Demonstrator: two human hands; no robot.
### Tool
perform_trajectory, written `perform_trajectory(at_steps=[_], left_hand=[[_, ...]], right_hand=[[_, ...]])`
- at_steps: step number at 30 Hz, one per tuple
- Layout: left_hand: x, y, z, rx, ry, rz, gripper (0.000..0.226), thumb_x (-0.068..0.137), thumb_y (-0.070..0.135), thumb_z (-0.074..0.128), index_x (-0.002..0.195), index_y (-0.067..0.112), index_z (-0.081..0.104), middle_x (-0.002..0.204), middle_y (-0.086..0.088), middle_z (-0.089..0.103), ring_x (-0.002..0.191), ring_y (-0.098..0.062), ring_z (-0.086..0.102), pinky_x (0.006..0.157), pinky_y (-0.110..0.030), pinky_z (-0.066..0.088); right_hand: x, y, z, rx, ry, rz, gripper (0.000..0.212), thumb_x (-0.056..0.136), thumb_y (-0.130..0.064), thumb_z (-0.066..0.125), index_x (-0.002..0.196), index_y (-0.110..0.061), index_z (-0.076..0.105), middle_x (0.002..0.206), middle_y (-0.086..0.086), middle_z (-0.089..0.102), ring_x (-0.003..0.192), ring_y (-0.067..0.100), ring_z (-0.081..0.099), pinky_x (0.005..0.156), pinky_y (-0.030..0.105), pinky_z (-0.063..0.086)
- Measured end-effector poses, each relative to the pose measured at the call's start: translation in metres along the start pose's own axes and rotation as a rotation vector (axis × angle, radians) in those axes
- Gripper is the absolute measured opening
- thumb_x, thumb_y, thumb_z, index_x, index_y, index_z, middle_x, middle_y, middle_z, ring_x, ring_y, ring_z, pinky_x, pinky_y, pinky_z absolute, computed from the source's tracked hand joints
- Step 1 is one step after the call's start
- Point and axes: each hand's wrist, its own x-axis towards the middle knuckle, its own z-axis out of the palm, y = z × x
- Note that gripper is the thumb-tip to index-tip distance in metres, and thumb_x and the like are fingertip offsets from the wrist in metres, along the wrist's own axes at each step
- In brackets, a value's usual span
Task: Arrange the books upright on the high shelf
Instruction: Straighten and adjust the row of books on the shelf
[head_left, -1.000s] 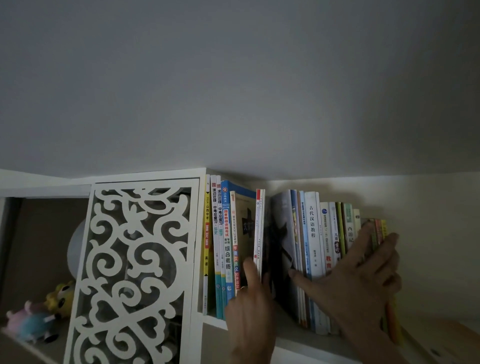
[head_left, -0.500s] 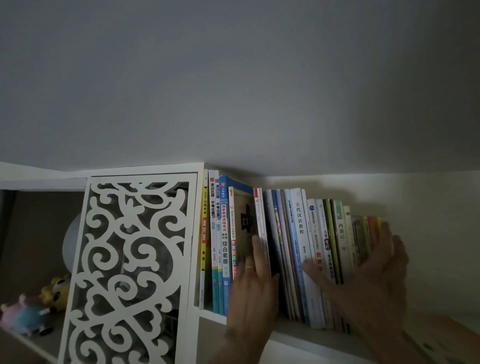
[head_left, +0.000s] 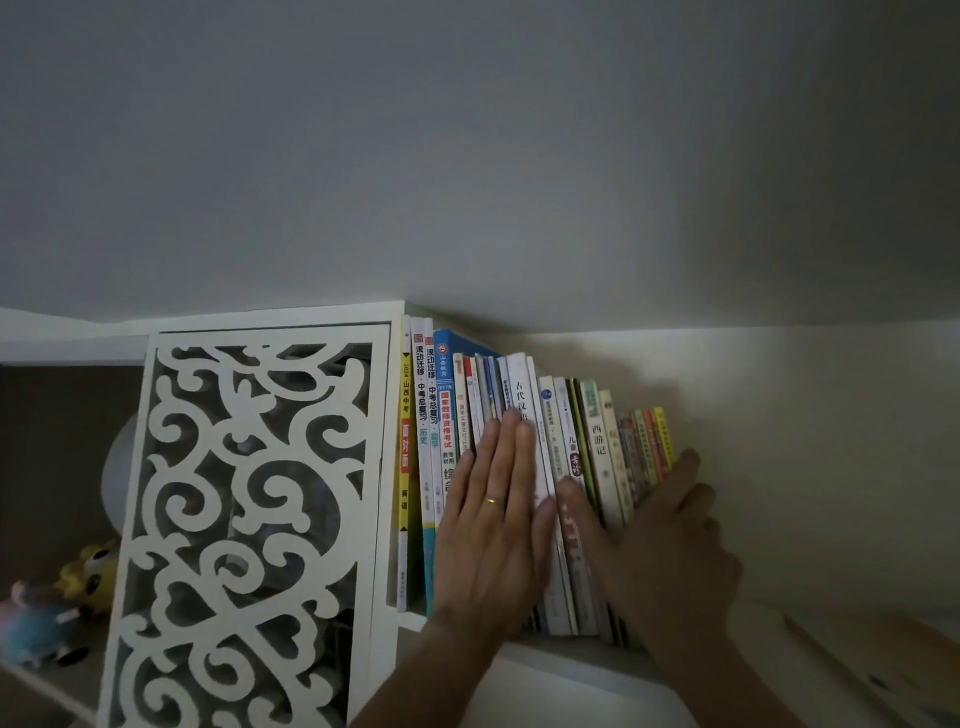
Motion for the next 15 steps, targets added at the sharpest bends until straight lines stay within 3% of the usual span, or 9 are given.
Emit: perform_trajectory(at_steps=[3, 7, 10, 15], left_hand=[[0.001, -0.004, -0.002, -0.041, 0.022, 0.006, 0.064, 0.109, 0.042, 0.025, 0.162, 0.010, 0.012, 0.171, -0.006, 0.001, 0.158, -0.018, 0.000, 0.126, -0.046, 0.019], [0.013, 0.012, 0.003, -0.044, 0.055, 0.020, 0.068, 0.107, 0.044, 0.031, 0.163, 0.011, 0.009, 0.171, -0.008, -0.003, 0.158, -0.022, -0.003, 0.127, -0.049, 0.014], [0.018, 0.009, 0.007, 0.024, 0.012, 0.048, 0.072, 0.107, 0.046, 0.034, 0.163, 0.011, 0.005, 0.171, -0.011, -0.007, 0.158, -0.025, -0.006, 0.127, -0.050, 0.014], [0.010, 0.020, -0.011, 0.002, -0.077, 0.009, 0.071, 0.108, 0.046, 0.030, 0.163, 0.009, 0.003, 0.170, -0.016, -0.008, 0.157, -0.029, -0.008, 0.125, -0.052, 0.014]], right_hand=[[0.002, 0.008, -0.001, -0.011, 0.037, -0.058, 0.110, 0.084, -0.087, 0.023, 0.148, 0.002, 0.031, 0.105, 0.016, 0.058, 0.076, 0.035, 0.066, 0.052, 0.034, 0.049], [0.003, 0.009, 0.016, -0.012, 0.109, -0.051, 0.090, 0.094, -0.074, 0.027, 0.145, 0.000, 0.036, 0.106, 0.015, 0.051, 0.077, 0.033, 0.060, 0.052, 0.032, 0.043], [0.005, 0.008, 0.026, 0.143, 0.195, -0.034, 0.083, 0.094, -0.071, 0.030, 0.138, -0.001, 0.041, 0.111, 0.019, 0.049, 0.087, 0.038, 0.056, 0.066, 0.041, 0.051], [-0.007, 0.014, 0.014, 0.177, 0.008, 0.004, 0.096, 0.091, -0.077, 0.019, 0.155, -0.006, 0.019, 0.132, 0.021, 0.045, 0.109, 0.042, 0.054, 0.087, 0.049, 0.051]])
